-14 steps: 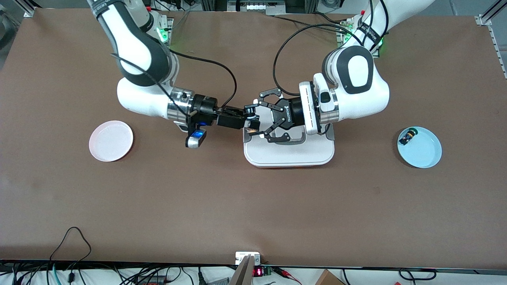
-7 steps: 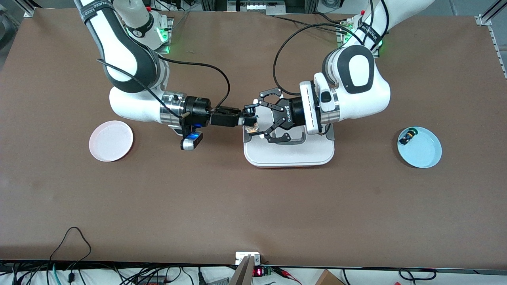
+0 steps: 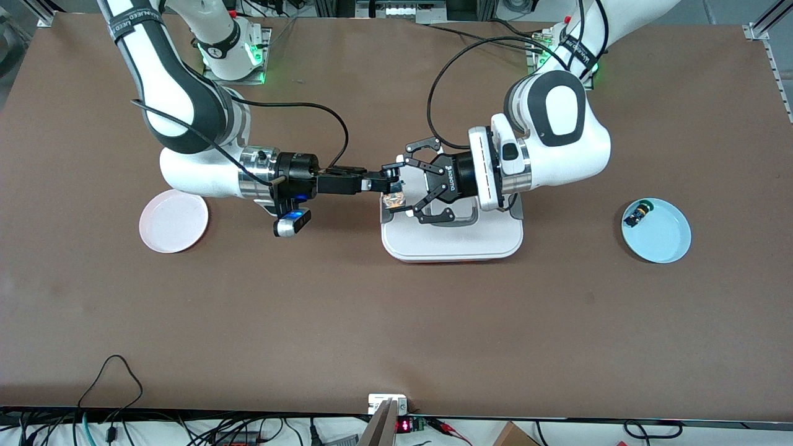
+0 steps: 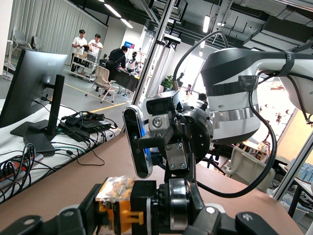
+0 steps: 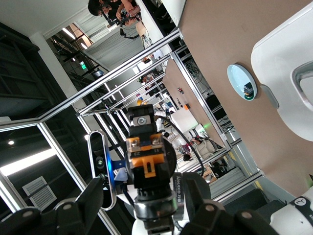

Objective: Transfer orange switch to right arm and place
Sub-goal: 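Grasp the orange switch with the right gripper from the left gripper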

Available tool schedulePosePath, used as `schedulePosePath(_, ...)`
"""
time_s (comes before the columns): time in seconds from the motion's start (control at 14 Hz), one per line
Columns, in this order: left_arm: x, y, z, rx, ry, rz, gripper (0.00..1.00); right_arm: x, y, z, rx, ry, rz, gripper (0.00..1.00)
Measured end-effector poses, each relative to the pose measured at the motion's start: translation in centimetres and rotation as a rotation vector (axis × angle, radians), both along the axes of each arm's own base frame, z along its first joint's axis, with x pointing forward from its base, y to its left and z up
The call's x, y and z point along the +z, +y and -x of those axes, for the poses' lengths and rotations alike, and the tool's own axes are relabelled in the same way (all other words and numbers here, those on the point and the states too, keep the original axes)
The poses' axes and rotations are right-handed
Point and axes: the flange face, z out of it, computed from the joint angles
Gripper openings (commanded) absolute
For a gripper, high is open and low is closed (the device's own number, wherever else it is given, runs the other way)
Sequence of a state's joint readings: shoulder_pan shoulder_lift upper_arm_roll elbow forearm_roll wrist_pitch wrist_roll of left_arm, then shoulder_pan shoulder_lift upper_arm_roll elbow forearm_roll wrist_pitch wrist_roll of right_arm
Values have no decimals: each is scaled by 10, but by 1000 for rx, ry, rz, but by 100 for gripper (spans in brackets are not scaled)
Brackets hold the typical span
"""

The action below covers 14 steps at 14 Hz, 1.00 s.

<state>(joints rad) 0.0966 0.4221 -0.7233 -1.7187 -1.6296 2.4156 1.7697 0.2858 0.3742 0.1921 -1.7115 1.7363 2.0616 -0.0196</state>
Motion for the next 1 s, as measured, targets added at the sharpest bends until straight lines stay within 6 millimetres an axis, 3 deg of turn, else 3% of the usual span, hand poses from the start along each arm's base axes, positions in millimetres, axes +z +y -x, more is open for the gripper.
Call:
schedulePosePath(0.29, 0, 0, 0, 0, 0, 0, 11, -14, 1, 2, 17, -35, 1, 75)
schedulePosePath(1.0, 1, 0, 0, 0, -1, 1, 11, -15, 2, 2, 26, -38, -4, 67)
